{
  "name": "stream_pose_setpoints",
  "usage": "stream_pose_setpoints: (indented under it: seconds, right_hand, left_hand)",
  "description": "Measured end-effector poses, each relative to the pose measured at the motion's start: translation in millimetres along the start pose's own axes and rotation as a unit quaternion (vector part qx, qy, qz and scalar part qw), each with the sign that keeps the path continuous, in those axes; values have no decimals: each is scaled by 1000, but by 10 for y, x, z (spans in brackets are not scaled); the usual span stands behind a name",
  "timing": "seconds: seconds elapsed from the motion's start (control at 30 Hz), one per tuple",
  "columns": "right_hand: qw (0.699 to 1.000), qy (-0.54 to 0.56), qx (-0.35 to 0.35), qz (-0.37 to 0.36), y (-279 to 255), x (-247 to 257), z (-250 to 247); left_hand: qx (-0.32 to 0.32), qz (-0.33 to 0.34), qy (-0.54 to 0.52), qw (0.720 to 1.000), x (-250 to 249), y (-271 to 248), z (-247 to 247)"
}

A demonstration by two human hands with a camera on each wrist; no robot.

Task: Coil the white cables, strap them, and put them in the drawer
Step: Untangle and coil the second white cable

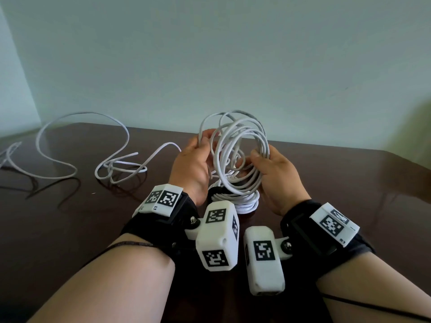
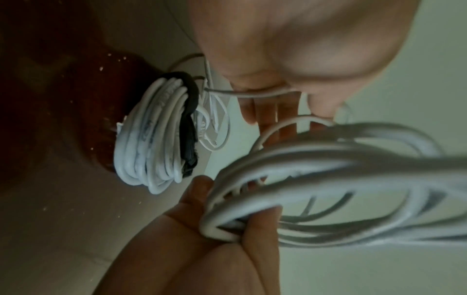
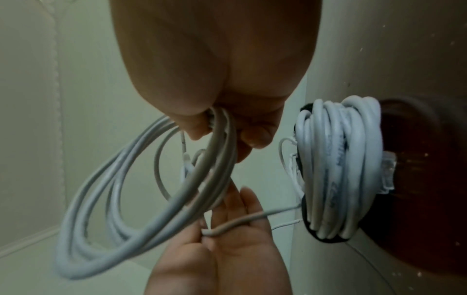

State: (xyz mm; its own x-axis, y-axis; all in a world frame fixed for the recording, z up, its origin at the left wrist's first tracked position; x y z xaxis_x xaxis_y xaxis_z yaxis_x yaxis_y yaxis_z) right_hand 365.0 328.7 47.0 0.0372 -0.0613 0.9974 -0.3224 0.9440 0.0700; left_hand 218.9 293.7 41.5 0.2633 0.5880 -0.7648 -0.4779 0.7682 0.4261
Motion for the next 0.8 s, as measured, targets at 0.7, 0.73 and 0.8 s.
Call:
stream_pose_setpoints:
  seconds: [0.7,0.73,0.8]
  right_hand:
    - [994,-90,-33,58,35,-129,54]
    - [993,-101,-30,57,37,-118,60]
    - [990,-129,-24,55,27,-87,64]
  left_hand:
    - [89,46,80,992,-6,-67,103]
    - [91,37,64,993,-3,-72,110]
    - [92,31,28,995,-32,-82,133]
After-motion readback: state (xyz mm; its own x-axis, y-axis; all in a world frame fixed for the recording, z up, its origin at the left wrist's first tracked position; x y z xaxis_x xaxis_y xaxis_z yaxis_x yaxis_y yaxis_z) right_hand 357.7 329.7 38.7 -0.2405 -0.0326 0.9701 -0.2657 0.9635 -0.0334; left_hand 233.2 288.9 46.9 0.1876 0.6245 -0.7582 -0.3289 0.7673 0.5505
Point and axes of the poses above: each hand's wrist, its own y-axis towards the middle knuckle, its own z-axis out of the palm, x = y × z, the point moved 10 cm from there along y, towards the middle knuckle, and after that the axes turned 14 degrees about z, right-handed, at the moved point
